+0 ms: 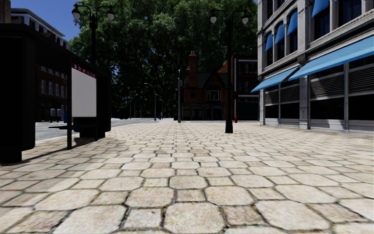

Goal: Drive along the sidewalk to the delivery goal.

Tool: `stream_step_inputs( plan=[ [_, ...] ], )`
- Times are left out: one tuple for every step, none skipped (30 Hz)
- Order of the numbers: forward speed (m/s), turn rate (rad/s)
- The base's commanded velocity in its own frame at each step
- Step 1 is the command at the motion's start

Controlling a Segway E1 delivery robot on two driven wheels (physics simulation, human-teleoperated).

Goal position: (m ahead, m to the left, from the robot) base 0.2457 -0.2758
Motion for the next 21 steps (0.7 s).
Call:
stream_step_inputs(
  plan=[
    [0.00,0.00],
    [0.00,0.00],
    [0.00,0.00],
    [0.00,0.00],
    [0.00,0.00],
    [0.00,0.00],
    [0.00,0.00],
    [0.00,0.00],
    [0.00,0.00],
    [0.00,0.00],
    [0.00,0.00],
    [0.00,0.00],
    [0.00,0.00],
    [0.00,0.00],
    [0.00,0.00],
    [0.00,0.00],
    [0.00,0.00],
    [0.00,0.00],
    [0.00,0.00],
    [0.00,0.00],
    [0.00,0.00]
  ],
)
